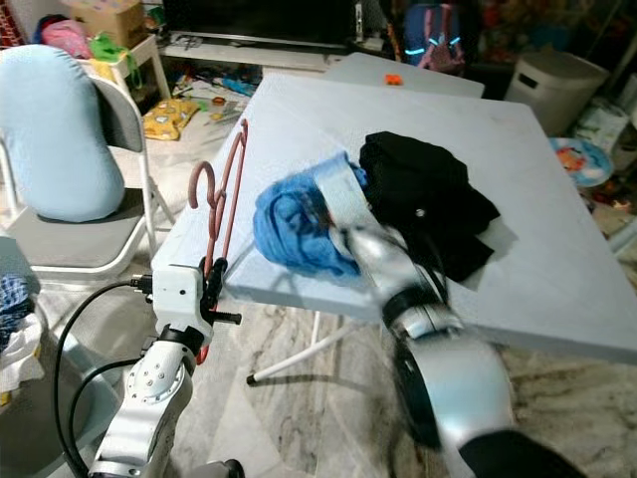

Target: Hang hanger

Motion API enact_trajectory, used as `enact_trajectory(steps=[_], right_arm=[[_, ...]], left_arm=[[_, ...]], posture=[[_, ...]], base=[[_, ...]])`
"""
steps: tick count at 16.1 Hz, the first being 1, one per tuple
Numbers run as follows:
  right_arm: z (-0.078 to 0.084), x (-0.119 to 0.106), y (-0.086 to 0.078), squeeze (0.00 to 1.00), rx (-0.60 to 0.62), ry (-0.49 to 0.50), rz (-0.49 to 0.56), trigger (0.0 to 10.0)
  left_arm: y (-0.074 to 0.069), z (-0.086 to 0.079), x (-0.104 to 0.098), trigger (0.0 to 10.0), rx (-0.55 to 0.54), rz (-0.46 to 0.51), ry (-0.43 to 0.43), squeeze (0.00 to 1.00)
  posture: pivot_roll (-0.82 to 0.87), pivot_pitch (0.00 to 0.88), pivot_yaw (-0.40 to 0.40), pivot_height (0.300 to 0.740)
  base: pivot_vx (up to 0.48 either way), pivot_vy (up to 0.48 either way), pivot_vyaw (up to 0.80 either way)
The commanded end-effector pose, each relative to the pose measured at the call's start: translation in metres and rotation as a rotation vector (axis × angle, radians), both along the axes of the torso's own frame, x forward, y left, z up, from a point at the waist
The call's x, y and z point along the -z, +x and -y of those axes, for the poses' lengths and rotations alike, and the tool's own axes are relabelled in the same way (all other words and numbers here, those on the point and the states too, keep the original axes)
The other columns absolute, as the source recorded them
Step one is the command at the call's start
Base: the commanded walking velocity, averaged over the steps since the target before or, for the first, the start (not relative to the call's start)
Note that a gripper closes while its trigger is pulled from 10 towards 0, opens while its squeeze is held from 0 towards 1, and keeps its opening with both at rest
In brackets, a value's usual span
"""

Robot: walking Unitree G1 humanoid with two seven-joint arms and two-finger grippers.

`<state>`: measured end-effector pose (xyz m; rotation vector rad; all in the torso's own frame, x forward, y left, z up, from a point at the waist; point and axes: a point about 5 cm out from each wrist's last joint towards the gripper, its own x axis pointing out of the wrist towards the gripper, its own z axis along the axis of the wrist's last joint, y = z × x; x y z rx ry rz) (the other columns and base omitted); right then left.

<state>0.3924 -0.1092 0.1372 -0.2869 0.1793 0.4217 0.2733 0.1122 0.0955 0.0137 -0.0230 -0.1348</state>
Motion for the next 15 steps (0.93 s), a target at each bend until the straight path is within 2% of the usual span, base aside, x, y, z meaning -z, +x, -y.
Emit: enact_trajectory(steps=[1,3,6,8,10,11,12,14,15], right_arm=[[0.006,-0.011,0.003,1.0,-0.026,-0.002,0.039,10.0],[0.018,-0.017,0.002,1.0,-0.055,0.06,0.043,10.0],[0.033,-0.03,-0.004,1.0,-0.089,0.115,0.148,10.0],[0.038,-0.031,-0.008,1.0,-0.087,0.134,0.177,10.0],[0.047,-0.029,-0.018,1.0,-0.024,0.202,0.215,10.0],[0.052,-0.026,-0.029,1.0,0.033,0.249,0.228,10.0],[0.052,-0.026,-0.029,1.0,0.033,0.249,0.228,10.0],[0.057,-0.024,-0.042,1.0,0.088,0.267,0.248,10.0],[0.061,-0.023,-0.054,1.0,0.135,0.235,0.285,10.0]], left_arm=[[0.003,0.004,-0.001,10.0,0.02,-0.002,0.002,0.0],[0.006,0.004,-0.003,10.0,0.032,0.005,0.009,0.0],[0.007,0.0,-0.006,10.0,0.036,0.025,0.032,0.0],[0.007,0.001,-0.009,10.0,0.045,0.047,0.049,0.0],[0.008,0.0,-0.01,10.0,0.048,0.053,0.051,0.0],[0.007,-0.002,-0.01,10.0,0.053,0.051,0.042,0.0],[0.007,-0.002,-0.01,10.0,0.053,0.051,0.042,0.0],[0.006,-0.001,-0.009,10.0,0.081,0.045,0.042,0.0],[0.006,0.001,-0.009,10.0,0.118,0.037,0.032,0.0]], posture=[[0.04,0.016,-0.02,0.74],[0.03,0.01,-0.004,0.74],[0.02,0.005,0.007,0.74],[0.02,0.003,0.01,0.74],[0.01,0.003,0.024,0.74],[-0.01,0.005,0.041,0.74],[-0.01,0.005,0.041,0.74],[-0.02,0.007,0.058,0.74],[-0.03,0.005,0.06,0.74]], base=[[0.0,0.0,0.0],[0.0,0.0,0.0],[0.0,0.0,0.0],[0.0,0.0,0.0],[0.0,0.0,0.0],[0.0,0.0,0.0],[0.0,0.0,0.0],[0.0,0.0,0.0],[0.0,0.0,0.0]])
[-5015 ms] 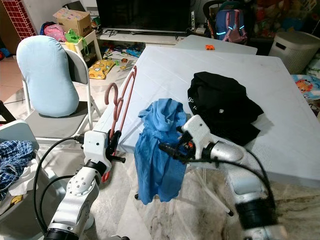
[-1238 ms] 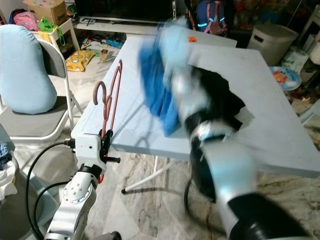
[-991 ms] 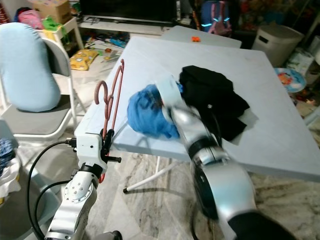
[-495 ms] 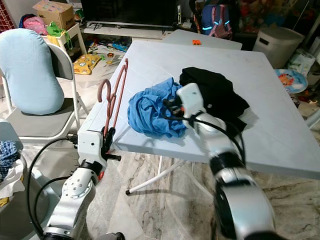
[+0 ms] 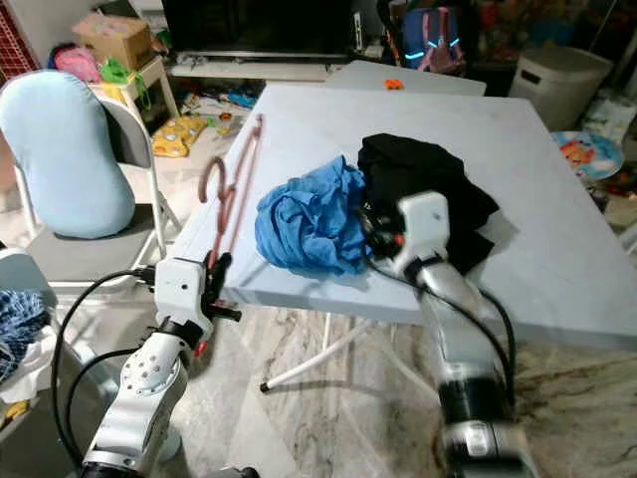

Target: Hang hanger

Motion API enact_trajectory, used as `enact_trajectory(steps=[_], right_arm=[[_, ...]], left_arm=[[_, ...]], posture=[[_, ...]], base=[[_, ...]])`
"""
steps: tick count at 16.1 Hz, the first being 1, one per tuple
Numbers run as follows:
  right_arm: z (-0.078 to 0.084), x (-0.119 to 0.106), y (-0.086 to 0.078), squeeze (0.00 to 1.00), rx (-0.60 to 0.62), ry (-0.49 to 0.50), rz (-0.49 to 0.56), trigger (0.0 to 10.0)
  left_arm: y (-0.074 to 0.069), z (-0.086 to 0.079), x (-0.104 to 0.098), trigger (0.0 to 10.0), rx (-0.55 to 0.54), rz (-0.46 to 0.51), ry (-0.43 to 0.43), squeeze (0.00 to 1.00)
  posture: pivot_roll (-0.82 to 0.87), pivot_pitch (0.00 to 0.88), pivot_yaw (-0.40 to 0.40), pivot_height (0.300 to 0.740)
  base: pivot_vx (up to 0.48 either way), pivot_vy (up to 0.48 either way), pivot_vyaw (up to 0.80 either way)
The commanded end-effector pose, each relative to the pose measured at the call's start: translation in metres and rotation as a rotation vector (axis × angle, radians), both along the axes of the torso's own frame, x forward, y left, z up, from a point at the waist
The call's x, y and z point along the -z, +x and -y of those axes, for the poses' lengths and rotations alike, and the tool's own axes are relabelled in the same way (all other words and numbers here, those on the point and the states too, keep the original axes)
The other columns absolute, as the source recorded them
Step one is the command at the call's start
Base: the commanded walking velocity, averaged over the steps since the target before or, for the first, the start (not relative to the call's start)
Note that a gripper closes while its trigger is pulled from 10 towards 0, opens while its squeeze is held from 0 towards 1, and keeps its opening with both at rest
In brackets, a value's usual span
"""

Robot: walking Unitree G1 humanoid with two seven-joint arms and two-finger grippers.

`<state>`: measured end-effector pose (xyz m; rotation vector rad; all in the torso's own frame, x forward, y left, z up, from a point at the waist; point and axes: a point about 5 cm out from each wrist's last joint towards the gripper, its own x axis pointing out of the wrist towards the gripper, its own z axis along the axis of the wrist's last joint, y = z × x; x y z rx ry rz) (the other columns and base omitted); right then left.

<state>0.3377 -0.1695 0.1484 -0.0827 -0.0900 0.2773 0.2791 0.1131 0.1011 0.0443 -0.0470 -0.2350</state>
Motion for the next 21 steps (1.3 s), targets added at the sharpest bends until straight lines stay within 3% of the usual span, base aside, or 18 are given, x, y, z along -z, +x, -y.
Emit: enact_trajectory(steps=[1,3,6,8,11,15,21], right_arm=[[0.003,-0.009,-0.001,1.0,0.034,-0.009,0.04,10.0],[0.015,0.006,-0.014,1.0,0.196,0.1,-0.037,10.0],[0.014,0.011,-0.027,1.0,0.285,0.097,-0.035,10.0],[0.007,0.012,-0.03,1.0,0.28,0.151,-0.051,10.0],[0.003,0.014,-0.037,1.0,0.282,0.147,-0.051,10.0],[0.007,0.019,-0.04,1.0,0.297,0.142,-0.071,10.0],[0.008,0.023,-0.042,1.0,0.295,0.131,-0.09,10.0]], left_arm=[[0.0,0.002,-0.004,10.0,0.028,0.01,-0.005,0.0],[0.001,0.002,-0.006,10.0,0.009,0.013,-0.038,0.0],[0.004,0.001,-0.002,10.0,-0.022,-0.008,-0.054,0.0],[0.007,0.008,-0.004,10.0,0.029,-0.006,-0.05,0.0],[0.009,0.016,-0.009,10.0,0.054,-0.007,-0.084,0.0],[0.004,0.014,-0.003,10.0,0.076,-0.032,-0.079,0.0],[0.003,0.013,0.003,10.0,0.082,-0.06,-0.059,0.0]], posture=[[-0.03,0.001,0.057,0.74],[-0.03,0.0,0.039,0.74],[-0.05,0.0,0.043,0.74],[-0.07,0.0,0.047,0.74],[-0.08,0.0,0.046,0.74],[-0.08,0.0,0.043,0.74],[-0.08,0.0,0.043,0.74]], base=[[0.0,0.0,0.0],[0.0,0.0,0.0],[0.0,0.0,0.0],[0.0,0.0,0.0],[0.0,0.0,0.0],[0.0,0.0,0.0],[-0.309,0.0,0.0]])
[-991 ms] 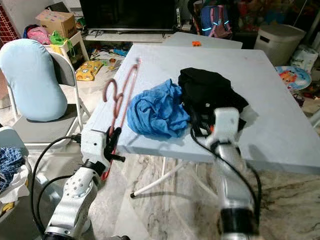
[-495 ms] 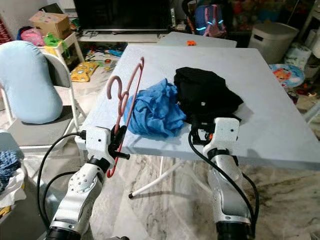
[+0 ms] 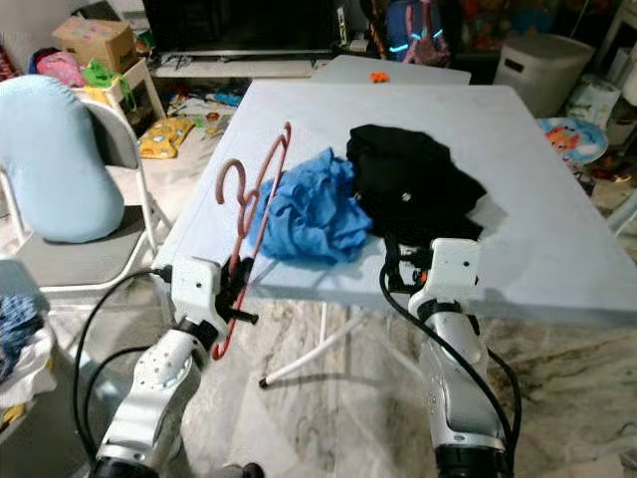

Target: Hang hanger

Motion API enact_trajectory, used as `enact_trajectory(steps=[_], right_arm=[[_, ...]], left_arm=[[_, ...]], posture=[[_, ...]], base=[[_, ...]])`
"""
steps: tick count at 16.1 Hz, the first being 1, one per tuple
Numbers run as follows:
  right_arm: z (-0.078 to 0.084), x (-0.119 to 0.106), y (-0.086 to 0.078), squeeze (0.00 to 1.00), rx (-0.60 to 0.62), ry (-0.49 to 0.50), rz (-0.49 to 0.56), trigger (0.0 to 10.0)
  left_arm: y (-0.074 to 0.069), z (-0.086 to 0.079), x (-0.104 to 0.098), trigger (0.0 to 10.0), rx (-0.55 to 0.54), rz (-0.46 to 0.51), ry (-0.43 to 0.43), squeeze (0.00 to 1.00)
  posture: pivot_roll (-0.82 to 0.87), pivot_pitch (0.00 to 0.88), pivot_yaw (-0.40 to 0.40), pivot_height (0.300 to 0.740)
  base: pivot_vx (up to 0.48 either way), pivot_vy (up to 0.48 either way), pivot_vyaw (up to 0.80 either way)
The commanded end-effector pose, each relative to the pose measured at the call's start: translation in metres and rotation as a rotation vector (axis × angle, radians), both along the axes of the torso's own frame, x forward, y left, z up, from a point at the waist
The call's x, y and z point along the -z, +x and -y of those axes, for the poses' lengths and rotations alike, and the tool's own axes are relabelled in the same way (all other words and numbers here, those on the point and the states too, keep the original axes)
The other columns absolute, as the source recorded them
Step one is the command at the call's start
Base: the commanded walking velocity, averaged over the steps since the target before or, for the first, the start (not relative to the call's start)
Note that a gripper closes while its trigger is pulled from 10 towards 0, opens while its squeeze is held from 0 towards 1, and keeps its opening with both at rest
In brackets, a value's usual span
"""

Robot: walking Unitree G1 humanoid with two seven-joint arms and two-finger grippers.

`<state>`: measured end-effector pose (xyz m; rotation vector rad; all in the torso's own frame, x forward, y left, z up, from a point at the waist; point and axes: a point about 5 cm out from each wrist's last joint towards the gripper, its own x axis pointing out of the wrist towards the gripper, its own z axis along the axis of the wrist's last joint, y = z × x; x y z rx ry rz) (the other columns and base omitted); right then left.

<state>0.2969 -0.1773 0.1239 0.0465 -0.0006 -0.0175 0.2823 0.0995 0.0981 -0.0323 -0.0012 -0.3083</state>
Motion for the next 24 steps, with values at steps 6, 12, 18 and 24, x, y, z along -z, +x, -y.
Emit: enact_trajectory(steps=[6,12,18,24], right_arm=[[0.007,0.004,-0.004,1.0,0.029,0.017,-0.029,10.0],[0.011,0.004,-0.002,1.0,0.019,-0.033,-0.038,10.0],[0.045,0.006,0.0,1.0,0.052,-0.109,-0.07,10.0],[0.024,0.007,0.004,0.0,-0.237,-0.304,-0.066,10.0]], left_arm=[[0.001,0.001,0.0,10.0,0.017,-0.002,0.015,0.0],[0.002,0.003,0.0,10.0,0.024,-0.002,0.012,0.0],[0.005,0.0,0.004,10.0,0.026,-0.027,0.017,0.0],[0.007,0.007,0.026,10.0,0.219,-0.19,0.1,0.0]], posture=[[-0.08,0.0,0.049,0.74],[-0.07,0.0,0.047,0.74],[-0.08,0.018,0.055,0.74],[-0.08,0.029,0.051,0.74]], base=[[-0.384,0.0,0.0],[-0.26,0.0,0.0],[0.0,0.0,0.0],[0.0,0.0,0.0]])
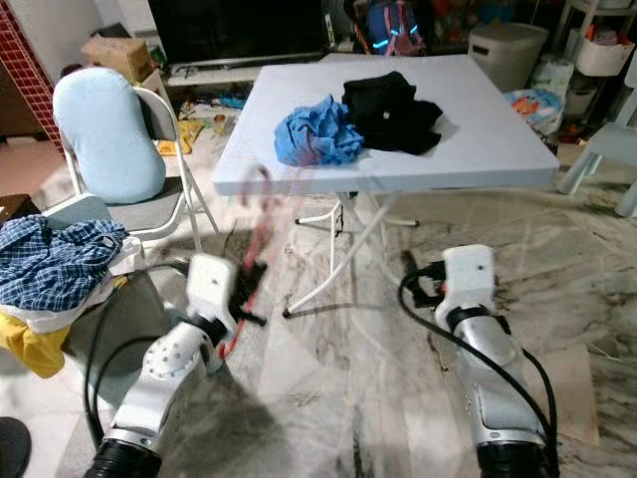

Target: Hang hanger

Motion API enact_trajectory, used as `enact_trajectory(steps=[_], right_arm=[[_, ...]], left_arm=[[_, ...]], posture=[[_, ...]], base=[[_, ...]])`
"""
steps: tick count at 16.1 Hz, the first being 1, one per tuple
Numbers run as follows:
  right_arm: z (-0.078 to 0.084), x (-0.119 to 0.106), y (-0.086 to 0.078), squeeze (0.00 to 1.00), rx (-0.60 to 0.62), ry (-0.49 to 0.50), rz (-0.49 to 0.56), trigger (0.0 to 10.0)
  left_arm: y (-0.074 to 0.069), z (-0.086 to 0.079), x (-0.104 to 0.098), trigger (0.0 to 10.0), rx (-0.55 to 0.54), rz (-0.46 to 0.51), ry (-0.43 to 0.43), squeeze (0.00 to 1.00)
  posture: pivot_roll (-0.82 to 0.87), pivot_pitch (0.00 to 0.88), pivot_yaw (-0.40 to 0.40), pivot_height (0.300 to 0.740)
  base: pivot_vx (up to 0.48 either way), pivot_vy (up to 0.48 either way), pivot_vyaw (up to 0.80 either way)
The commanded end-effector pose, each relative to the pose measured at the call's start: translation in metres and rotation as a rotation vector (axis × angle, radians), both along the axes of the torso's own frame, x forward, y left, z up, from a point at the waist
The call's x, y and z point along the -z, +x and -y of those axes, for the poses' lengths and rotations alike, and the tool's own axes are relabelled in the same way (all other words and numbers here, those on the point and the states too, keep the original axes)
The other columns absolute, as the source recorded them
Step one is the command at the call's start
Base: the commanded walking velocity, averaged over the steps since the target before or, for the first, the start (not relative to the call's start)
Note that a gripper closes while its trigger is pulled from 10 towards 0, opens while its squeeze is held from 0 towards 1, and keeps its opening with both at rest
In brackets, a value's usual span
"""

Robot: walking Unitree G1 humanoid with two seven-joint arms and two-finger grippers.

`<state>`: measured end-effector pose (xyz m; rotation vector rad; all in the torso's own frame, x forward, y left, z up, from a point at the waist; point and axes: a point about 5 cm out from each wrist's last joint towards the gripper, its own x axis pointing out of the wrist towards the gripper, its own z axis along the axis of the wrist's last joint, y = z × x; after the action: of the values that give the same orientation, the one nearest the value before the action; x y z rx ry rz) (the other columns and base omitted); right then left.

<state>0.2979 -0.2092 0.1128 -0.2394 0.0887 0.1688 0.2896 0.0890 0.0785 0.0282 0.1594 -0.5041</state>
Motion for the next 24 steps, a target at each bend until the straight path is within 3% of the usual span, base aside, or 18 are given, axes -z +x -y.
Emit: enact_trajectory(steps=[1,2,4,6,8,11,13,14,17,20,21,23,24], right_arm=[[-0.01,-0.004,0.003,0.0,-0.103,-0.057,0.008,10.0],[-0.006,-0.005,-0.001,0.0,-0.148,-0.023,-0.015,10.0],[0.008,-0.003,-0.008,0.0,-0.201,-0.089,-0.056,10.0],[0.01,0.002,-0.021,0.0,-0.426,-0.187,-0.15,10.0],[-0.003,0.014,-0.042,0.0,-0.715,-0.387,-0.251,10.0],[-0.014,0.018,-0.046,0.0,-0.865,-0.486,-0.278,10.0],[-0.018,0.014,-0.042,0.0,-0.91,-0.53,-0.263,10.0],[-0.018,0.01,-0.037,0.0,-0.928,-0.551,-0.26,10.0],[-0.015,0.005,-0.033,0.0,-0.935,-0.577,-0.258,10.0],[-0.006,0.005,-0.035,0.0,-0.991,-0.646,-0.325,10.0],[-0.001,0.002,-0.034,0.0,-0.984,-0.644,-0.357,10.0],[0.024,-0.006,-0.014,0.0,-0.786,-0.686,-0.332,10.0],[0.04,0.002,-0.011,0.0,-0.702,-0.752,-0.37,10.0]], left_arm=[[-0.003,-0.005,0.015,10.0,0.059,-0.118,0.029,0.0],[-0.004,-0.016,0.024,10.0,0.052,-0.203,-0.008,0.0],[-0.003,-0.038,0.028,10.0,0.086,-0.22,0.05,0.0],[-0.01,-0.046,0.028,10.0,0.252,-0.263,0.069,0.0],[-0.023,-0.034,0.022,10.0,0.501,-0.246,0.091,0.0],[-0.038,-0.019,0.02,10.0,0.703,-0.205,0.137,0.0],[-0.046,-0.013,0.025,10.0,0.777,-0.271,0.131,0.0],[-0.052,-0.011,0.031,10.0,0.836,-0.279,0.177,0.0],[-0.05,-0.012,0.033,10.0,0.825,-0.273,0.183,0.0],[-0.046,-0.015,0.034,10.0,0.804,-0.256,0.221,0.0],[-0.04,-0.018,0.035,10.0,0.755,-0.248,0.245,0.0],[-0.018,-0.026,0.033,10.0,0.574,-0.174,0.283,0.0],[-0.004,-0.031,0.03,10.0,0.432,-0.128,0.307,0.0]], posture=[[-0.08,0.029,0.05,0.74],[-0.08,0.027,0.046,0.74],[-0.07,0.032,0.045,0.74],[-0.08,0.034,0.045,0.74],[-0.08,0.03,0.039,0.74],[-0.08,0.024,0.035,0.74],[-0.08,0.025,0.034,0.74],[-0.07,0.019,0.034,0.74],[-0.08,0.015,0.039,0.74],[-0.07,0.016,0.048,0.74],[-0.07,0.015,0.049,0.74],[-0.07,0.013,0.048,0.74],[-0.07,0.013,0.047,0.74]], base=[[0.0,0.0,0.0],[0.0,0.0,0.0],[0.0,0.0,0.0],[0.0,0.0,0.0],[0.0,0.0,0.0],[0.0,0.0,0.0],[0.0,0.0,0.0],[0.0,0.0,0.0],[0.0,0.0,0.0],[0.0,0.0,0.0],[0.0,0.0,0.0],[0.0,0.0,0.0],[0.0,0.0,0.0]])
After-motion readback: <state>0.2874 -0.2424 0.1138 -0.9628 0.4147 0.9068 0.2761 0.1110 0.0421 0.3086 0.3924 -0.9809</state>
